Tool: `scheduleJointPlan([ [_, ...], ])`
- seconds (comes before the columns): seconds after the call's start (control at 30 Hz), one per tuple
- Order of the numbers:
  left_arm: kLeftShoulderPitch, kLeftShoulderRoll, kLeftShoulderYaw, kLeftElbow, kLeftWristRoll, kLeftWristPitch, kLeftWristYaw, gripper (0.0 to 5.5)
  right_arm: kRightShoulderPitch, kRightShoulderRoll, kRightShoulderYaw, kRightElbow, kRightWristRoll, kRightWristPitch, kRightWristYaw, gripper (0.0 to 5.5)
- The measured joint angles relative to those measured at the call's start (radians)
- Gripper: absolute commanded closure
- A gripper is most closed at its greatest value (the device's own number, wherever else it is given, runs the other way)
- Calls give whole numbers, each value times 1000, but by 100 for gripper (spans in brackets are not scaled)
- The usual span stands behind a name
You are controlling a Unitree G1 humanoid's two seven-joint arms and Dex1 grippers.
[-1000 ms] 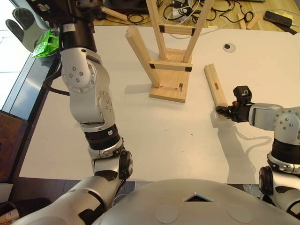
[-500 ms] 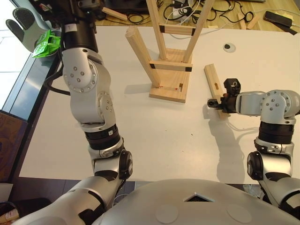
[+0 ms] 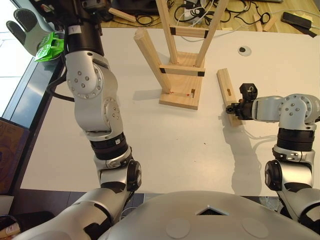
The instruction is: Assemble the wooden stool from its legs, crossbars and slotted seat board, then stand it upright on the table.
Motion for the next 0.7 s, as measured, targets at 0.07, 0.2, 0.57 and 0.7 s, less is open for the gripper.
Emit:
scheduleJointPlan([
  [0.07,-1,2,2,5,0,-1,-1,99,1,26,-13,-10,-4,3,-15,344],
  [0.2,-8,12,12,10,0,-3,-3,99,-3,79,-50,-51,-56,10,-38,345],
  [0.57,-70,74,41,64,-12,-20,-30,99,-24,125,5,-236,-342,-274,5,345],
  [0.7,-102,95,47,92,-35,-24,-60,99,-41,52,47,-234,-440,-557,120,345],
])
